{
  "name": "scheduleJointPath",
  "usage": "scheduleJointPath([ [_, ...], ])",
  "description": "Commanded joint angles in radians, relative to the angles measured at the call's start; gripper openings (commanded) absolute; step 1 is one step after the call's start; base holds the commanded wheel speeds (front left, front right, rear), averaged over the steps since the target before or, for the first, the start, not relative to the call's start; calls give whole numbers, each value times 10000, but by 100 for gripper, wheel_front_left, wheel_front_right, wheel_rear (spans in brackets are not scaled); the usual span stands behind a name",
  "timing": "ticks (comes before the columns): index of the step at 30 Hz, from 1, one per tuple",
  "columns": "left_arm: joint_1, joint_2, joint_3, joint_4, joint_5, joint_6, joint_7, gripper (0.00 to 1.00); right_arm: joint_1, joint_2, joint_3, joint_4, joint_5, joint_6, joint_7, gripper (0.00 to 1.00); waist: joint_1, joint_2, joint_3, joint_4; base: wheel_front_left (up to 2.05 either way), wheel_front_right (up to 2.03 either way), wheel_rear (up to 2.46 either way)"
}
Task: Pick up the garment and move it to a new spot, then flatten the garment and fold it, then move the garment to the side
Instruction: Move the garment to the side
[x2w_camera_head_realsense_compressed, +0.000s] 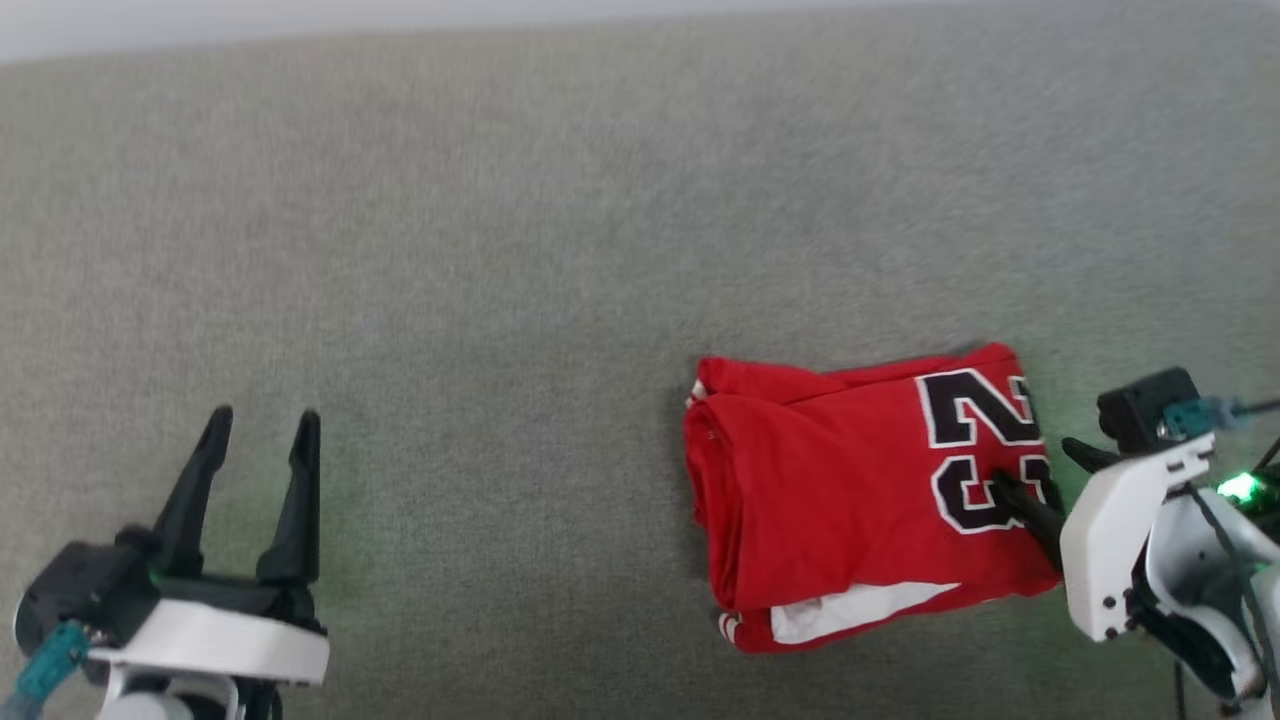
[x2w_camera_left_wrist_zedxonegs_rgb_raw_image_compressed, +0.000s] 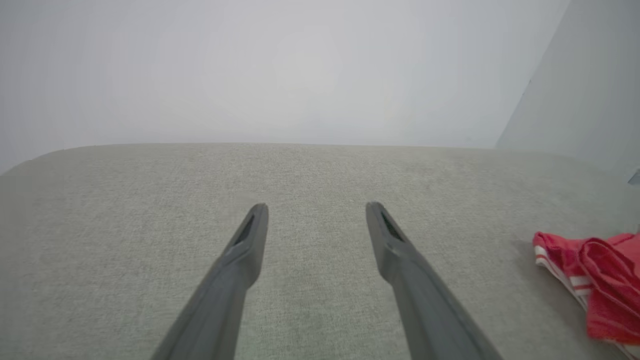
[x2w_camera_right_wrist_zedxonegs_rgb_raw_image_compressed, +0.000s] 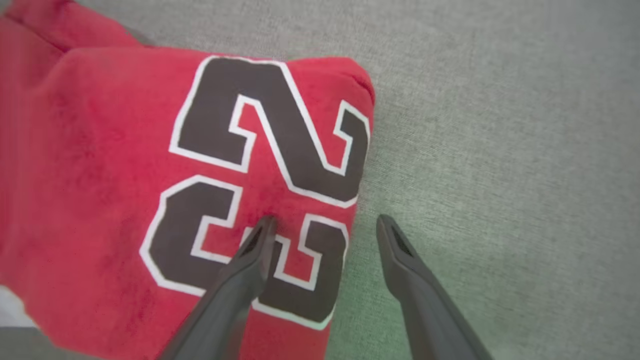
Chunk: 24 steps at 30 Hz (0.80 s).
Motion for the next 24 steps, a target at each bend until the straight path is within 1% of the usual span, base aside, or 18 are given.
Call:
scheduleJointPath([
  [1,-264,98,-40,20,-145,27,-15,100,-173,76,-39,1,44,-16,341,100,0,-1,447,215,0,0,0],
  [4,-565,163,-193,74,-232,27,-15,100,-209,363,-129,-7,69,-10,1154,100,0,-1,780,348,0,0,0],
  [6,-728,215,-267,87,-286,27,-15,100,-124,584,-90,-50,38,-8,1477,100,0,-1,950,402,0,0,0],
  [7,-761,259,-284,104,-290,27,-15,100,-69,728,-104,-45,-8,-8,1577,56,0,-1,1012,404,0,0,0],
  [8,-784,311,-296,132,-294,27,-15,100,-20,815,-73,-57,-9,-8,1667,27,0,-1,1068,388,0,0,0],
  [9,-816,340,-312,163,-300,27,-15,100,-2,924,-69,-94,3,-7,1703,2,0,-1,1104,346,0,0,0],
  [10,-827,365,-360,192,-320,27,-15,100,8,1029,-102,-93,11,-7,1676,0,0,-1,1097,278,0,0,0],
  [12,-802,474,-425,158,-325,27,-15,100,-44,1033,-250,-162,-27,-11,1542,0,0,-1,1059,66,0,0,0],
  [18,-1156,966,-531,-224,-386,27,-15,100,-359,1080,-1600,-525,-422,-31,676,0,0,-1,1168,-716,0,0,0],
  [21,-1471,1415,-799,-511,-396,27,-15,100,-466,981,-2490,-602,-674,-21,495,0,0,-1,1450,-1093,0,0,0],
  [24,-2019,1944,-1106,-887,-492,27,-15,100,-699,758,-3477,-529,-1015,-21,90,0,0,-1,1895,-1427,0,0,0],
])
